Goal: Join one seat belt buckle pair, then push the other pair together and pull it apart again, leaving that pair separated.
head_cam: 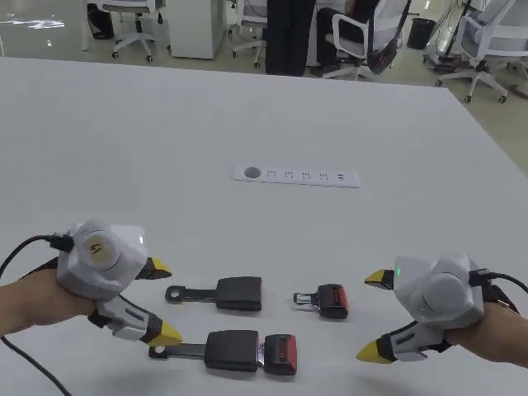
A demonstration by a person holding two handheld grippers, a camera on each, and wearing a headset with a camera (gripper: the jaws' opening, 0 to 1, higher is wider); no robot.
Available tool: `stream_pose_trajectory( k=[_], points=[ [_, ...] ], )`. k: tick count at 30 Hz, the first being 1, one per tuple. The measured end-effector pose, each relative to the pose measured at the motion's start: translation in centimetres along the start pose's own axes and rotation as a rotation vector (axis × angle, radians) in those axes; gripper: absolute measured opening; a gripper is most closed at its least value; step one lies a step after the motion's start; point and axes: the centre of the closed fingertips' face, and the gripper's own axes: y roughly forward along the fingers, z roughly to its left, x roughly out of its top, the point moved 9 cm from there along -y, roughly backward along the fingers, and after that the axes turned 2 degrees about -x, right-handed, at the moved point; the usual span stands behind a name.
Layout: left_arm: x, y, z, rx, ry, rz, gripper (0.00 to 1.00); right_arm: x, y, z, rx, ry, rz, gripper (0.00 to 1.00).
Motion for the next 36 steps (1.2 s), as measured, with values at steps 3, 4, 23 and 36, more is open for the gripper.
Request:
stream_pose_trajectory(
  k=[3,4,23,36],
  points=[
    [-0.9,-1.0,-1.3,0.019,-0.046,-0.037,0.7,-0.4,-0.3,0.7,-0.016,0.048,-0.027,0.72],
    [-1.4,-1.2,-1.4,0.022,-0.056,-0.047,0.71,-0.6,-0.4,0.9,-0.023,0.063,-0.032,0.72],
    [-3.9,-3.4,-6.3,0.151,-0.182,-0.198,0.92,-0.6,-4.0,5.2,-0.175,0.303,-0.212,0.86],
    [-3.5,-3.4,-7.4,0.162,-0.199,-0.246,1.0,-0.5,-4.0,5.9,-0.206,0.333,-0.228,1.0]
  ],
)
